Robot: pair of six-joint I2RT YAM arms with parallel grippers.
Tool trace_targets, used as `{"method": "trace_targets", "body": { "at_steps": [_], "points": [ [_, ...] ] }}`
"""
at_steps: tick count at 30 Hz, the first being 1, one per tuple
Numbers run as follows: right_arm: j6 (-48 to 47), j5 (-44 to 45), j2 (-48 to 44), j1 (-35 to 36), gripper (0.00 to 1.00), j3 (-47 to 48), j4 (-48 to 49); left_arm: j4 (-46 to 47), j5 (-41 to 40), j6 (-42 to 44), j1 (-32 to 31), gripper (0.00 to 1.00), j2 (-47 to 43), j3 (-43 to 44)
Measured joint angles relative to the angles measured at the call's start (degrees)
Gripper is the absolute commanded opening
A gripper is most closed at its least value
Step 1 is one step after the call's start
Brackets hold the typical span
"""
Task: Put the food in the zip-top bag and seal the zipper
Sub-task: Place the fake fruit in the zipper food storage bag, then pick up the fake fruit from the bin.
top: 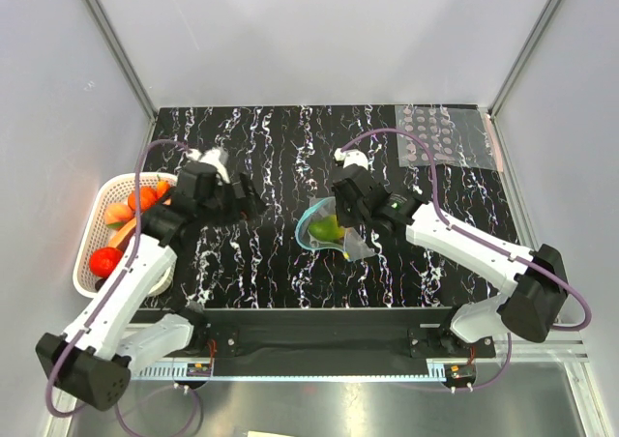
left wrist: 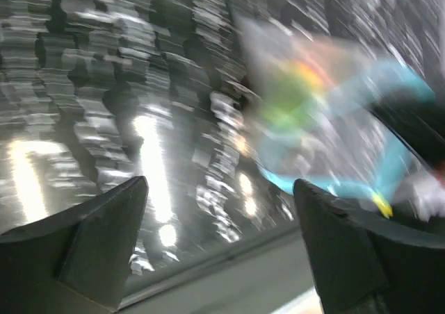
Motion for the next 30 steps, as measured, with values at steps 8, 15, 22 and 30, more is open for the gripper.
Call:
{"method": "trace_targets", "body": {
  "at_steps": [8, 15, 22, 30],
  "points": [
    [0.2, -1.1, 0.0, 0.0, 0.0, 0.0, -0.2, -0.6, -8.7, 0.1, 21.0, 0.99, 2.9, -0.3],
    [0.2, -1.9, 0.0, -0.1, 0.0, 0.0, -0.8, -7.0, -18.5, -3.8, 31.0, 0.99, 14.8, 10.8],
    [0.2, -4.4, -0.4, -0.2, 0.0, 0.0, -0.7, -6.1, -21.1, -7.2, 42.0, 0.99, 22.1, 13.9],
    [-0.3, -6.8, -0.8, -0.2, 0.0, 0.0, -0.7, -5.8, -20.5, -12.1, 48.7, 0.99, 33.3, 20.4]
  ]
}}
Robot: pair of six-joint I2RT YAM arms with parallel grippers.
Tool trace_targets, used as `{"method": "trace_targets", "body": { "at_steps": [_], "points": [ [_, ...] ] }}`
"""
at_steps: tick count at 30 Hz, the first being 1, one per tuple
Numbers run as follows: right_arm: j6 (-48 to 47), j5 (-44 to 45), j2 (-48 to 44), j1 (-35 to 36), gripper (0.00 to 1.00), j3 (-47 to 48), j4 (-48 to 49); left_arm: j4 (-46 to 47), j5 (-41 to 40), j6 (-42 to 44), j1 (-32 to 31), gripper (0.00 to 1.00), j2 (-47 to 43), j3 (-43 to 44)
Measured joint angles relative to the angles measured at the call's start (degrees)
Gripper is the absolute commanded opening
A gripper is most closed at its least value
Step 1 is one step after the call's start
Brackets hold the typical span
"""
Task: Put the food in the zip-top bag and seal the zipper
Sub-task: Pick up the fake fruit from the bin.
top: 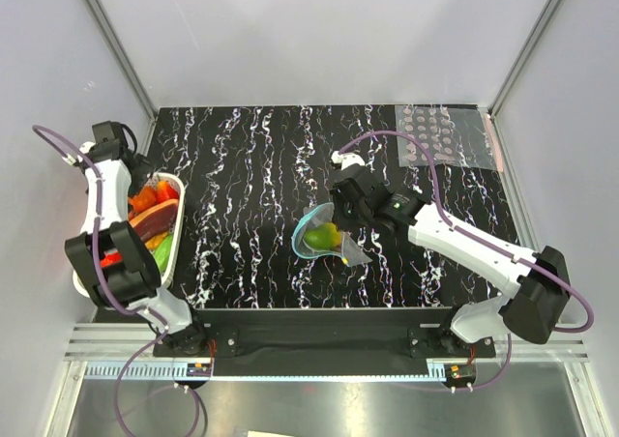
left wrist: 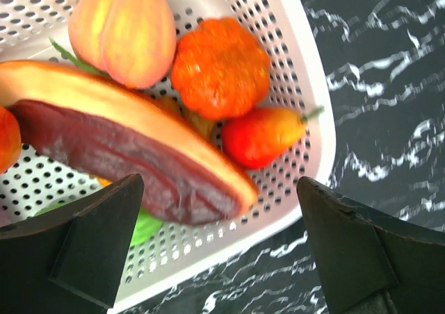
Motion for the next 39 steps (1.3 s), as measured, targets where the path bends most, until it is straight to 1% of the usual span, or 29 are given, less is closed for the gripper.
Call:
{"method": "trace_targets", "body": {
  "at_steps": [2, 8, 12, 17, 19, 21, 25, 33, 35, 36, 37, 39],
  "points": [
    [-0.2, -0.5, 0.0, 0.0, 0.0, 0.0, 0.0, 0.1, -0.5, -1.2, 0.9, 0.99, 1.8, 0.9],
    [-1.2, -0.7, -0.4, 0.0, 0.0, 0.0, 0.1, -0.9, -3.6, -3.5, 3.8, 0.99, 1.8, 0.3],
    [-1.3, -1.4, -0.7, 0.0, 0.0, 0.0, 0.6, -0.8, -6.3, -4.1, 5.7, 0.99, 1.1, -2.6],
    [-1.7, -2.6, -0.7, 0.0, 0.0, 0.0, 1.0, 4.3, -8.5, -4.3, 6.0, 0.97, 0.3, -8.8],
    [-1.7, -3.1, -0.8, 0.0, 0.0, -0.1, 1.1, 5.1, -9.5, -4.1, 5.9, 0.97, 0.4, -9.8],
    [-1.9, -3.6, -1.5, 0.0, 0.0, -0.9, 1.7, 5.1, -10.7, -3.2, 6.0, 0.98, 1.2, -8.5],
    [-2.6, -3.6, -3.9, 0.0, 0.0, -2.5, 1.9, 6.4, -12.1, -1.9, 7.1, 0.98, 5.0, -3.3],
    [-3.2, -3.7, -7.1, 0.0, 0.0, -3.7, 2.4, 10.8, -12.4, 3.0, 9.0, 0.97, 11.3, -2.0],
    [-3.2, -3.6, -7.8, 0.0, 0.0, -4.0, 2.6, 11.4, -12.4, 3.9, 9.0, 0.94, 13.0, -1.9],
    [-3.2, -3.7, -8.0, 0.0, 0.0, -4.2, 2.6, 11.6, -12.4, 4.2, 8.9, 0.9, 13.9, -1.9],
    [-3.2, -3.7, -8.2, 0.0, 0.0, -4.3, 2.8, 11.8, -12.4, 4.3, 8.9, 0.81, 14.7, -1.9],
    [-3.2, -3.7, -8.4, 0.0, 0.0, -4.3, 2.8, 12.4, -12.5, 4.5, 8.7, 0.71, 15.6, -1.9]
  ]
}}
